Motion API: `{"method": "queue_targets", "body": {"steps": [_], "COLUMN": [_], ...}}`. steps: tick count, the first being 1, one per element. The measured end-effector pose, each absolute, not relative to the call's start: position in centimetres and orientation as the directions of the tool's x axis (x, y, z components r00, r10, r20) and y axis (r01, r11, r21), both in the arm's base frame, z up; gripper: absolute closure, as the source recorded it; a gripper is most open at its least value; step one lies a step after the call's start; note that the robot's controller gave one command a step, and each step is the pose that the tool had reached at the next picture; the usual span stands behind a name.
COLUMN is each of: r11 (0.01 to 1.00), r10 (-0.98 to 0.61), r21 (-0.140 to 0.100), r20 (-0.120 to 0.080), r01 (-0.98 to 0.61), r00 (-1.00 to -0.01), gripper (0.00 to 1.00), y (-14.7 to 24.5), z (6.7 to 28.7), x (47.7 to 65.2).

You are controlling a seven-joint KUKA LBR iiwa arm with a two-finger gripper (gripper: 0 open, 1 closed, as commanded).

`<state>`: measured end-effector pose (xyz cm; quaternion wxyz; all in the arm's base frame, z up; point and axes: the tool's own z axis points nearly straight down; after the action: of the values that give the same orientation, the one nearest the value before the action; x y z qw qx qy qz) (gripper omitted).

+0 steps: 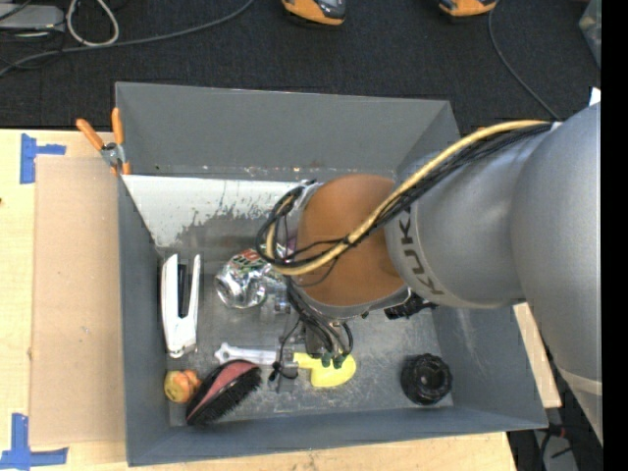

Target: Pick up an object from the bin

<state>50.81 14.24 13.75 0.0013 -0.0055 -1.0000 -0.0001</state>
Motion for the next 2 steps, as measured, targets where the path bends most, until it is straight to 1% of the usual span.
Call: {"method": "queue_targets", "body": {"steps": [1,2], "r11": [1.000,0.999], "r10": [0.012,0.033], "r21": [0.000,0.002], "r20": [0.002,0.000], "r01": [0.012,0.033], "r00": [-1.000,-0.999], "gripper": [0.00,0.00], "y": [14.2,10.9], "z": [13.7,8.1], "x": [50.8,53.3]}}
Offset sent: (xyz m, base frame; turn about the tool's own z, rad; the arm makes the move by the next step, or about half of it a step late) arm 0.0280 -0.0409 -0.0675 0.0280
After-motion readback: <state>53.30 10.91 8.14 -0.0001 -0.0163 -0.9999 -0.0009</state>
